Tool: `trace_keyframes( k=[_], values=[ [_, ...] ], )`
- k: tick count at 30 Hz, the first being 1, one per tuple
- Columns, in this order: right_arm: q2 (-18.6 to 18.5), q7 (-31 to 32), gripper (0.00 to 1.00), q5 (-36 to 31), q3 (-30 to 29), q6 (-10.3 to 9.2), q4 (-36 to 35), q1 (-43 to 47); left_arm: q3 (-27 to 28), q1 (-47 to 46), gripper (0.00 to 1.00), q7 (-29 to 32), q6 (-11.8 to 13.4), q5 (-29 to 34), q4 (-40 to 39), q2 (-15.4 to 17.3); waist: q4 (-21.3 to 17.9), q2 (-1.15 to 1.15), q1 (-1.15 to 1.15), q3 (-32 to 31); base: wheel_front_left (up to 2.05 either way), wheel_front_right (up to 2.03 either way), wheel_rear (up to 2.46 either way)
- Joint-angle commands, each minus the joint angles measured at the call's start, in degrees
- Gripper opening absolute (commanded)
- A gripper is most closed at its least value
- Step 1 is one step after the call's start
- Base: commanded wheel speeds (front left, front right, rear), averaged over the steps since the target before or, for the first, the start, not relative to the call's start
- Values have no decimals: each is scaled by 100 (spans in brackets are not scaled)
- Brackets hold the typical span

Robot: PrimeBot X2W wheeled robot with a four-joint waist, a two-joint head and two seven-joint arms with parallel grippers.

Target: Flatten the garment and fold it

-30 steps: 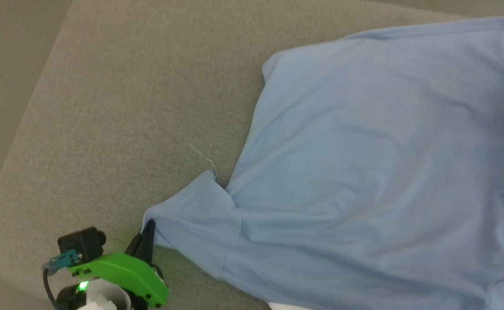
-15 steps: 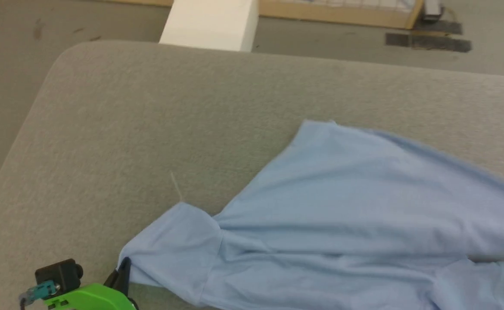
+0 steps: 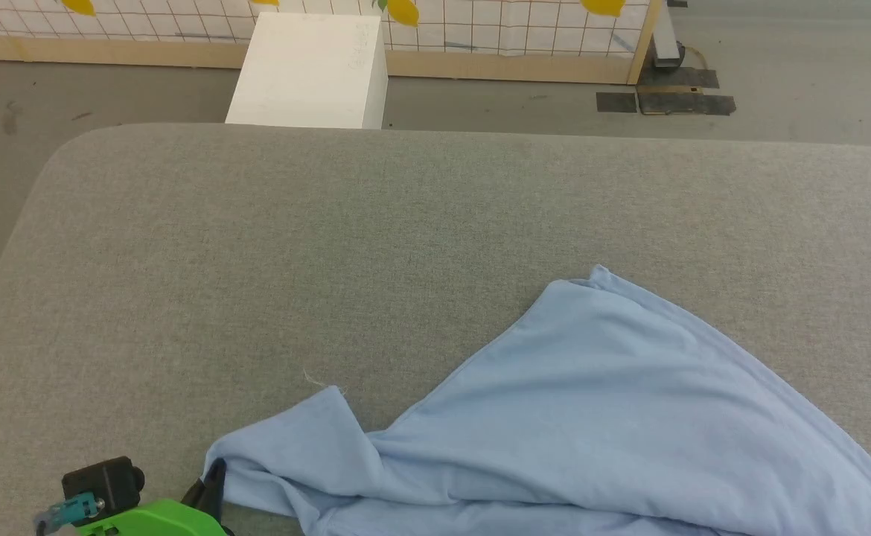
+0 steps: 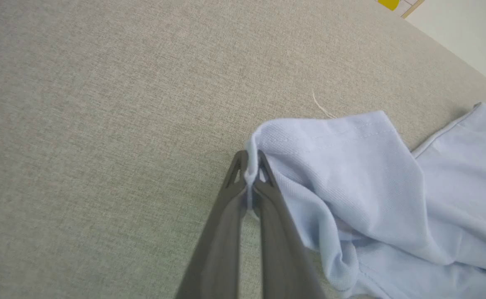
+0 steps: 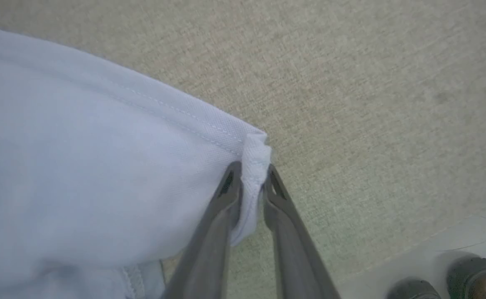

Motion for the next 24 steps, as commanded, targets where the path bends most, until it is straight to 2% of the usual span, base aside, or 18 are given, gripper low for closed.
trace_keyframes(
  k=[1, 3, 6, 10, 13, 19, 24],
  values=[
    [19, -243, 100, -144, 139, -8, -120, 11, -13, -9, 0, 25, 17, -13, 3, 59, 16, 0, 0, -5, 0, 0, 0],
    [12, -669, 100, -352, 368, -8, -394, -23, -35, -36, 0, 41, 10, -3, 5, 66, 47, 0, 0, -5, 0, 0, 0],
    [-187, -1488, 100, -434, 934, -8, -782, -164, -50, -70, 0, 48, 14, 8, -2, 69, 90, 0, 0, 23, 0, 0, 0],
    [-704, -2407, 100, -227, 2121, -8, -1029, -553, -71, -128, 0, 43, 12, 20, -14, 56, 151, 0, 0, 131, 0, 0, 0],
    [-1141, -2864, 100, -167, 3134, -8, -870, -1069, -105, -220, 0, 34, -11, 32, 0, 29, 213, 0, 0, 235, 0, 0, 0],
    [-1861, -2949, 100, -25, 4887, -8, 52, -2479, -248, -516, 0, 27, -126, 61, 91, -73, 432, 0, 0, 499, 0, 0, 0],
    [-2254, -2436, 100, 282, 5978, -8, 1023, -3553, -398, -810, 0, -17, -245, 89, 234, -223, 709, 0, 0, 703, 0, 0, 0]
  ],
)
